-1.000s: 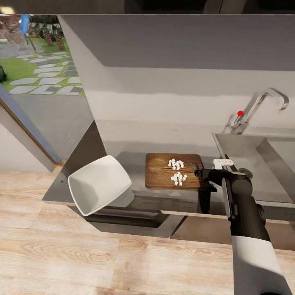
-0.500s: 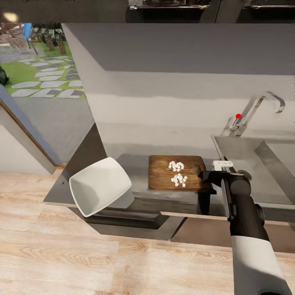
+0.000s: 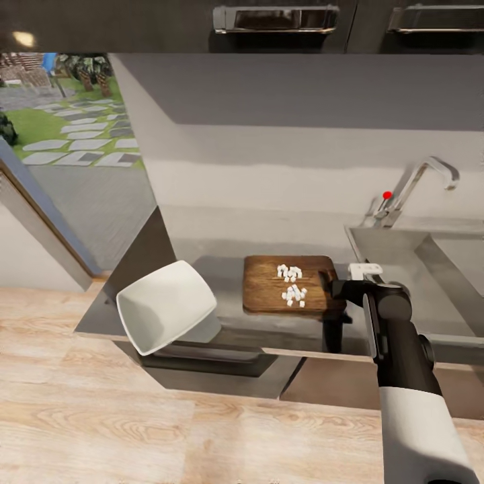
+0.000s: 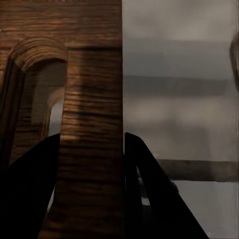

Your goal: In the kitchen, take the Vidalia onion out of the sink, dice it on the chopping board with the paring knife, put the diced onion into the bowl on the countertop, then place both the paring knife and the chopping board into the sink.

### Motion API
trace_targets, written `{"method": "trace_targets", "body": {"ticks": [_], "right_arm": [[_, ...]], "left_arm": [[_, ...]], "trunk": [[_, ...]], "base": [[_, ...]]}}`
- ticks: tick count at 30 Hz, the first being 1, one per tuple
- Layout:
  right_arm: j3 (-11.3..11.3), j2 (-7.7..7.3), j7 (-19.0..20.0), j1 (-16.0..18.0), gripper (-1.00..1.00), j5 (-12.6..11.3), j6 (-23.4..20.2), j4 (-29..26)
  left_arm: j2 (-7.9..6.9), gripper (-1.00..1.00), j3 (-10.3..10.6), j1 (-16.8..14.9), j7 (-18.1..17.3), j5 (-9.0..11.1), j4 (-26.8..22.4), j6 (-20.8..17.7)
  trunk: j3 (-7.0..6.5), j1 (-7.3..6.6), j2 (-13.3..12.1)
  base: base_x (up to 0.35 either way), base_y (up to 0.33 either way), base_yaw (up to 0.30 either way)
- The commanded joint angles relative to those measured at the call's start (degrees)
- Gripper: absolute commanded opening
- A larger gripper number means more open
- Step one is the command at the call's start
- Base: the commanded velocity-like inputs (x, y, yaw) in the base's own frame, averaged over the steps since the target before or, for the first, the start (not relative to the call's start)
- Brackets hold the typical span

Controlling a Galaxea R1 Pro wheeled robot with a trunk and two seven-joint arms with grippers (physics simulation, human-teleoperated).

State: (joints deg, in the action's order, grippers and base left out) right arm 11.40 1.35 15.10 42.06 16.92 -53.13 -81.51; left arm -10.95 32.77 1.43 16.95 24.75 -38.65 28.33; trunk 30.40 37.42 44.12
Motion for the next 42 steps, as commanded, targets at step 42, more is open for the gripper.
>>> {"method": "trace_targets", "body": {"ticks": [42], "right_arm": [[0.11, 0.06, 0.55, 0.04, -1.00, 0.39, -0.47, -0.06]], "left_arm": [[-0.06, 1.00, 0.45, -0.03, 0.54, 0.31, -0.11, 0.15]], "trunk": [[-3.81, 0.00, 0.05]], "base": [[-0.055, 0.005, 0.000]]}}
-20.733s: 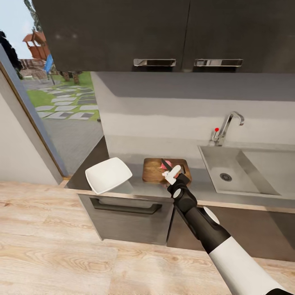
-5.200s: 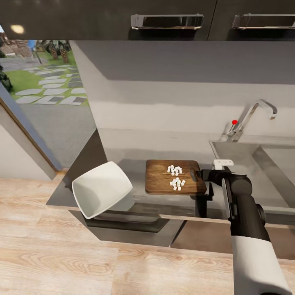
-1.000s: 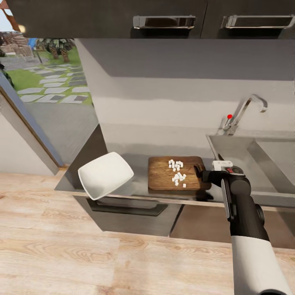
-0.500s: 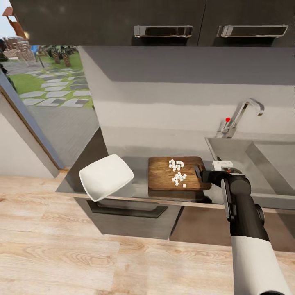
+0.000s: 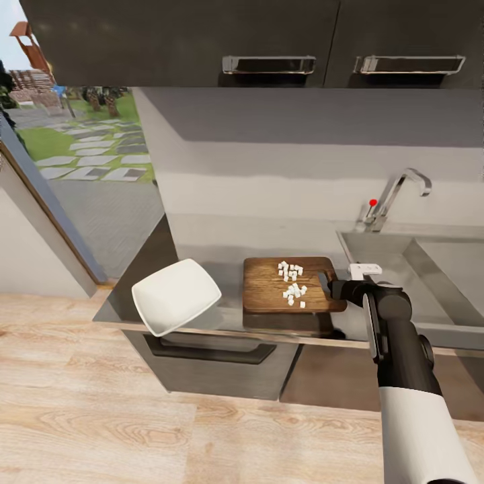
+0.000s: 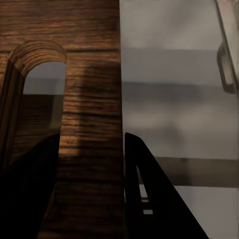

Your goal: In the kitchen, take the Vidalia onion out of the sink, dice it on the chopping board with the paring knife, put the diced onion into the bowl on the countertop, then place both the paring knife and the chopping board into the sink.

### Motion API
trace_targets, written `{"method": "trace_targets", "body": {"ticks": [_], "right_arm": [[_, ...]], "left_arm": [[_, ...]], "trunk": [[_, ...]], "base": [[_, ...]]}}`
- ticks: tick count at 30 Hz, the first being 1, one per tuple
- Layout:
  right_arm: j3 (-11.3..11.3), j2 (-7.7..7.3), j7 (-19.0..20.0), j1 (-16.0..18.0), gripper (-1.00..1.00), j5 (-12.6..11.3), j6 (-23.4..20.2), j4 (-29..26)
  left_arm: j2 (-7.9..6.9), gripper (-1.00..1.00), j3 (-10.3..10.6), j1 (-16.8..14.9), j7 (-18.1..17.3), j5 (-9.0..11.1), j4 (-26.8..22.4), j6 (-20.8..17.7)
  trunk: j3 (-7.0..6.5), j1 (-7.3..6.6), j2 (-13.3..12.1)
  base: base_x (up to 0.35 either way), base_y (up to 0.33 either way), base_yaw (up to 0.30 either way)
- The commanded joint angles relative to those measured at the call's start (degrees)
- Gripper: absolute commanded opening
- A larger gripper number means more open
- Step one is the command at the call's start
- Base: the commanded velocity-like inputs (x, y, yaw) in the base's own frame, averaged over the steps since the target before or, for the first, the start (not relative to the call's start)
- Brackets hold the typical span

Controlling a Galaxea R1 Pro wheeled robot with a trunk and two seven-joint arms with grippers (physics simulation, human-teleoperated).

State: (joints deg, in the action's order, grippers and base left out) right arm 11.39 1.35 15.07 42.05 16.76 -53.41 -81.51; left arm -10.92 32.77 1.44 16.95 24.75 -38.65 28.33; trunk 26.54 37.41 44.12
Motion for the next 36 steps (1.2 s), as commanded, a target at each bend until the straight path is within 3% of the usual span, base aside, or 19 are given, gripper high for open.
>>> {"method": "trace_targets", "body": {"ticks": [1, 36], "right_arm": [[0.12, 0.06, 0.57, 0.05, -1.00, 0.55, -0.21, -0.06], [0.12, 0.06, 0.49, 0.05, -1.00, 0.67, -1.68, -0.15]], "left_arm": [[-0.08, 1.00, 0.46, -0.03, 0.54, 0.34, -0.11, 0.15], [-0.07, 1.00, 0.46, -0.03, 0.54, 0.31, -0.11, 0.15]], "trunk": [[-0.04, 0.02, 0.05], [-3.26, 0.02, 0.05]], "base": [[0.002, 0.001, 0.000], [0.000, 0.022, 0.000]]}}
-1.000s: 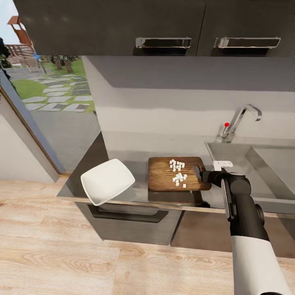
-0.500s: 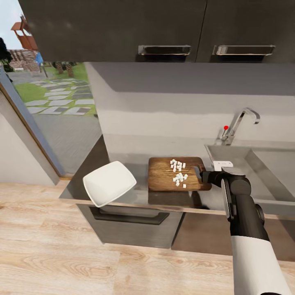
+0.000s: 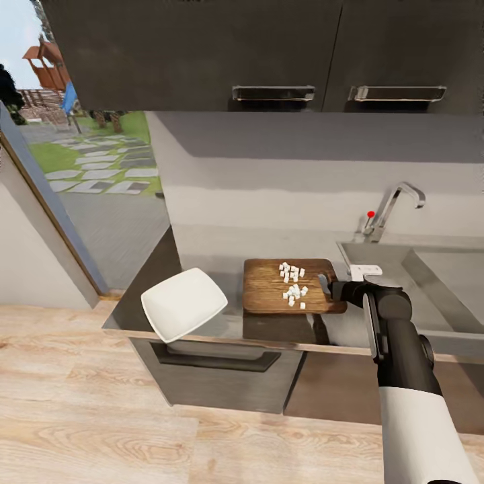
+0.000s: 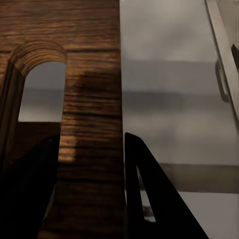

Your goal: In the kitchen, take the Vidalia onion out of the sink, dice it on the chopping board with the paring knife, put the diced onion into the bowl on the countertop, then place both the paring knife and the chopping board into the sink.

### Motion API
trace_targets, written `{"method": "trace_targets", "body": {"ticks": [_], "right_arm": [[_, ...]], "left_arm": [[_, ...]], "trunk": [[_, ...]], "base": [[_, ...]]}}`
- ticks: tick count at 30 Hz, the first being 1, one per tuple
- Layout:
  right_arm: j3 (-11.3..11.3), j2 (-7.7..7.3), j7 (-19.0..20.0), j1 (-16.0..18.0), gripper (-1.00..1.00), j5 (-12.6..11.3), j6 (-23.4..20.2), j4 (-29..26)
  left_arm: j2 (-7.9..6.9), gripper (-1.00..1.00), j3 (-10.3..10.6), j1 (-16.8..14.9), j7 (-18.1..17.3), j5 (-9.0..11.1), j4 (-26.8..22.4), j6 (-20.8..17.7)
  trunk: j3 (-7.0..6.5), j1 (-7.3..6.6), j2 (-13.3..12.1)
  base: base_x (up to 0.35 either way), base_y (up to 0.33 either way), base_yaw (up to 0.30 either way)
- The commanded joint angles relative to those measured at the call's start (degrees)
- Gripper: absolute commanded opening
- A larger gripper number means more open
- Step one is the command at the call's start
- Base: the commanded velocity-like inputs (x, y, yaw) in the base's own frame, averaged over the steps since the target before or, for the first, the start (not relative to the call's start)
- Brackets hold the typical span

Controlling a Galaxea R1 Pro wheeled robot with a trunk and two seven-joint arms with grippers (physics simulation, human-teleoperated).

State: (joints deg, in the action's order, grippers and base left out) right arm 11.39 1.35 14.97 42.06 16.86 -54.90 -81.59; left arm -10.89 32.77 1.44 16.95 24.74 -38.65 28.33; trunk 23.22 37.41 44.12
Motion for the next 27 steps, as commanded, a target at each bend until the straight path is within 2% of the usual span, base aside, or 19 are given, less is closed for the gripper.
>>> {"method": "trace_targets", "body": {"ticks": [1, 6, 12, 24, 27], "right_arm": [[0.12, 0.06, 0.58, 0.05, -1.00, 0.60, -0.17, -0.06], [0.12, 0.06, 0.58, 0.06, -1.00, 0.63, -0.20, -0.06], [0.12, 0.06, 0.58, 0.04, -1.00, 0.63, -0.21, -0.06], [0.12, 0.05, 0.54, 0.05, -1.00, 0.63, -0.21, -0.06], [0.12, 0.06, 0.50, 0.04, -1.00, 0.63, -0.21, -0.06]], "left_arm": [[-0.10, 1.00, 0.46, -0.03, 0.54, 0.34, -0.11, 0.15], [-0.10, 1.00, 0.54, -0.03, 0.54, 0.32, 0.18, 0.15], [0.15, 1.00, 0.80, -0.03, 0.54, 0.31, 0.92, 0.15], [0.17, 1.00, 0.81, -0.03, 0.54, 0.31, 0.94, 0.15], [0.17, 1.00, 0.81, -0.03, 0.54, 0.31, 0.94, 0.15]], "trunk": [[-0.04, 0.02, 0.05], [-0.50, 0.02, 0.05], [-1.05, 0.02, 0.05], [-2.15, 0.02, 0.05], [-2.43, 0.02, 0.05]], "base": [[0.000, 0.000, 0.000], [-0.014, 0.000, 0.000], [-0.204, 0.000, 0.000], [-0.007, 0.001, 0.000], [0.000, 0.169, 0.000]]}}
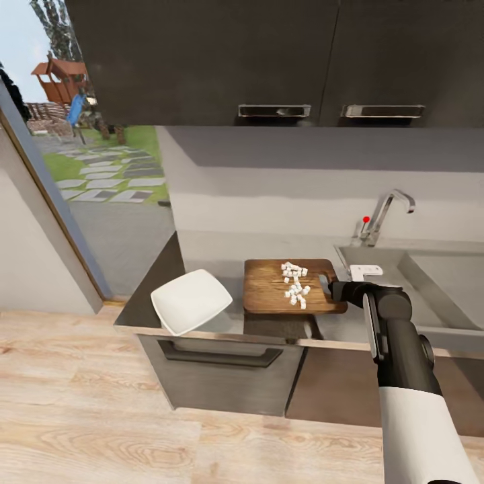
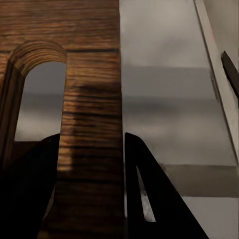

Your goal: In the kitchen, take the Vidalia onion out of the sink, dice it on the chopping board with the paring knife, put the diced onion into the bowl on the countertop, then place both the paring knife and the chopping board into the sink.

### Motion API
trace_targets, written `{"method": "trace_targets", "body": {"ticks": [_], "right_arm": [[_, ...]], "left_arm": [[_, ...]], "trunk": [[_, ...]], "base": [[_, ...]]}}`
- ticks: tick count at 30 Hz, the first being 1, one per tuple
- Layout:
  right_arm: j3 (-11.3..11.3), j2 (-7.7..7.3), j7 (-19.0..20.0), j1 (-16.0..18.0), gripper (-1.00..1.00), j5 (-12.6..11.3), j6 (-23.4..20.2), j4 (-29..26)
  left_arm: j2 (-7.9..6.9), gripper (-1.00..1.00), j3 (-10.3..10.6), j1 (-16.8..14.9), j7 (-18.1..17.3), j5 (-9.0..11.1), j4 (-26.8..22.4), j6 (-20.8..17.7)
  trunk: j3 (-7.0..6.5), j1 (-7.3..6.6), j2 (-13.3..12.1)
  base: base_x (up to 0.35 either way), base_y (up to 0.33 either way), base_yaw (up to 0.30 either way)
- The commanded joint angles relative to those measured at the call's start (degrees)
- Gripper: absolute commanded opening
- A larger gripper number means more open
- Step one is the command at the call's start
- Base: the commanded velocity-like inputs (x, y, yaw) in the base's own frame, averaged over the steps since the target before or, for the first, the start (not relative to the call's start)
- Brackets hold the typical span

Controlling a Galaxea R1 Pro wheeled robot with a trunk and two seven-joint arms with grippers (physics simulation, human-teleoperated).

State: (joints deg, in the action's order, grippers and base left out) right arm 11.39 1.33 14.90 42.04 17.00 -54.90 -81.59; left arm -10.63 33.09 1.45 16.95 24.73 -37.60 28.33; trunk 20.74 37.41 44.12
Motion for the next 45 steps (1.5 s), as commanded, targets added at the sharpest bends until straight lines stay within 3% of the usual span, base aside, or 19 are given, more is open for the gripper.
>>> {"method": "trace_targets", "body": {"ticks": [1, 24, 45], "right_arm": [[0.12, 0.07, 0.57, 0.06, -1.00, 0.51, -0.21, -0.06], [0.12, -0.02, 0.57, 0.06, -1.00, 0.58, -1.32, -0.06], [0.12, -0.02, 0.57, 0.06, -1.00, 1.34, -1.35, -0.06]], "left_arm": [[-0.10, 1.00, 0.48, -0.04, 0.54, 0.32, -0.10, 0.14], [-0.10, 1.00, 0.48, -0.04, 0.54, 0.32, -0.10, 0.14], [-0.10, 1.00, 0.48, -0.04, 0.54, 0.32, -0.10, 0.14]], "trunk": [[-0.03, 0.02, 0.06], [-2.15, 0.02, 0.06], [-4.08, 0.02, 0.06]], "base": [[0.000, 0.246, 0.000], [0.000, 0.058, 0.000], [0.000, 0.274, 0.000]]}}
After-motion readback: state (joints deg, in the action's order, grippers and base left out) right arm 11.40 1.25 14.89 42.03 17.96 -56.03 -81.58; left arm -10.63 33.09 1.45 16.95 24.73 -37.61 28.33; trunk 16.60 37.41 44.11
